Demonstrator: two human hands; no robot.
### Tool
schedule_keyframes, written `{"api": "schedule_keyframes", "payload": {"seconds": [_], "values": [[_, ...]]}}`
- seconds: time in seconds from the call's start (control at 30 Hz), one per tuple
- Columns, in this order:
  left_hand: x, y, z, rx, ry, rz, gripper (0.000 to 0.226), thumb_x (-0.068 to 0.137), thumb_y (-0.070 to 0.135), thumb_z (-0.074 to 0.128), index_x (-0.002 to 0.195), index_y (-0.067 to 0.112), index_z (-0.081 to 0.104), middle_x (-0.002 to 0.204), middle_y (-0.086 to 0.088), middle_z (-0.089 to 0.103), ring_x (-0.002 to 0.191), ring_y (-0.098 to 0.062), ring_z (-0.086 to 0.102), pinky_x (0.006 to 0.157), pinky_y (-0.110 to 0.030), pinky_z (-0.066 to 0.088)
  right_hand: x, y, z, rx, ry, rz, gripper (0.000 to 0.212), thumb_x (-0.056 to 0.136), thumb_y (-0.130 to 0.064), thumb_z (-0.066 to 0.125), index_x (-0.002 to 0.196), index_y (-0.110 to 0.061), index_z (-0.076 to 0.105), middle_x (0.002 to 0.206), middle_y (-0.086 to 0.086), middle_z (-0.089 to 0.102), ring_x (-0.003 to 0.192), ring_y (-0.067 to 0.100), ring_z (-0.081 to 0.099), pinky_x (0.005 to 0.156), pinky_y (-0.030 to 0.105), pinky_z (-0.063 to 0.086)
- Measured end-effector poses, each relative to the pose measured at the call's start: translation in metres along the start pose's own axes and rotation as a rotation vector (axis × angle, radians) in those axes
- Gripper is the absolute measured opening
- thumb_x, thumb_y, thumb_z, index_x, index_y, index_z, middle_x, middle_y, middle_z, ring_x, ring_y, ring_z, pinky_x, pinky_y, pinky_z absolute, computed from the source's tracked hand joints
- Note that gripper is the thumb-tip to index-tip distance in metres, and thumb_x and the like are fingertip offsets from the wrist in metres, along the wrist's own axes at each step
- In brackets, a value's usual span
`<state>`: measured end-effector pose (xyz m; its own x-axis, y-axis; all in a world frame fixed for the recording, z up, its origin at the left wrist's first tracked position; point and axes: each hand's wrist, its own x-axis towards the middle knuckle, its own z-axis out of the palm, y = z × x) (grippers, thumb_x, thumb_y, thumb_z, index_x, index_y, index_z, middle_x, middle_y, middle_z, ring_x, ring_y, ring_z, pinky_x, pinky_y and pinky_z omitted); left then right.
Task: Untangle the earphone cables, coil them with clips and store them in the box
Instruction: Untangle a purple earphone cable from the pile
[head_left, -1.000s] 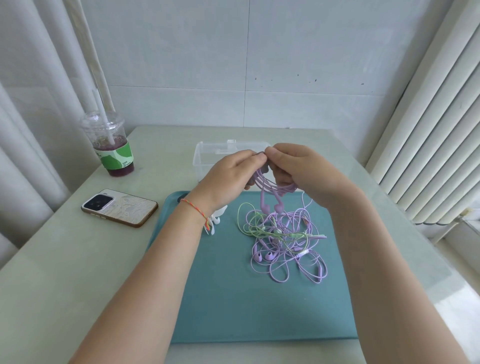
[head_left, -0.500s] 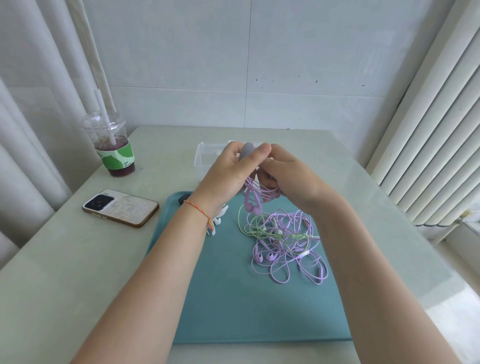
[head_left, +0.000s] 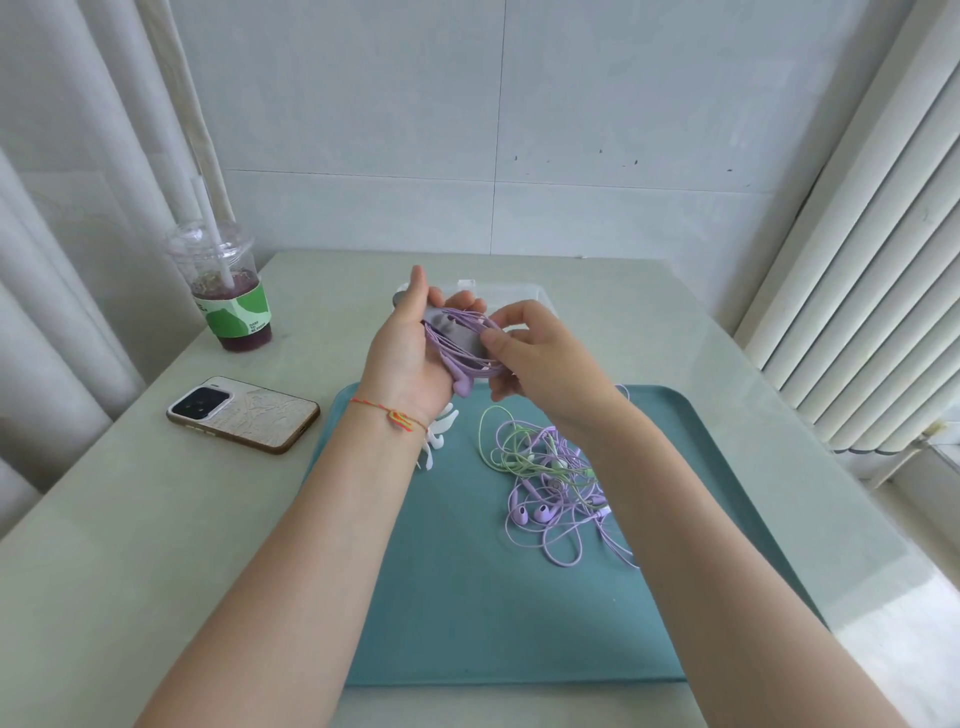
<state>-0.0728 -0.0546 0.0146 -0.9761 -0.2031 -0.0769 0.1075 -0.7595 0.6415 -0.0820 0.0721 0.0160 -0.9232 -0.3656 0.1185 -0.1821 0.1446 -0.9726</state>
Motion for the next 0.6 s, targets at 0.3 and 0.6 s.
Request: {"api": "schedule_keyframes", "payload": {"seconds": [0.3, 0.6], "values": [[0.0021, 0.0008, -0.0010, -0.122, -0.013, -0.005, 0.041, 0.100, 0.043, 0.044, 0.071, 0.015, 0.043, 0.061, -0.001, 0.052, 0.063, -0.018, 0.060, 0.074, -0.035, 0.051, 0.0034, 0.0054, -0.0063, 0.157, -0.059, 0.076, 0.012, 0.099, -0.008, 0.049, 0.087, -0.008, 0.052, 0.070, 0.013, 0.055, 0.055, 0.021, 0.051, 0.057, 0.031, 0.047], [0.0057, 0.0044, -0.0045, -0.236, 0.050, 0.019, 0.043, 0.101, 0.044, 0.042, 0.069, 0.015, 0.043, 0.063, -0.001, 0.046, 0.065, -0.018, 0.052, 0.081, -0.035, 0.046, 0.0027, 0.0092, -0.0005, 0.337, -0.080, 0.086, 0.013, 0.098, -0.001, 0.047, 0.094, -0.003, 0.060, 0.073, 0.011, 0.058, 0.056, 0.017, 0.056, 0.057, 0.026, 0.054]]}}
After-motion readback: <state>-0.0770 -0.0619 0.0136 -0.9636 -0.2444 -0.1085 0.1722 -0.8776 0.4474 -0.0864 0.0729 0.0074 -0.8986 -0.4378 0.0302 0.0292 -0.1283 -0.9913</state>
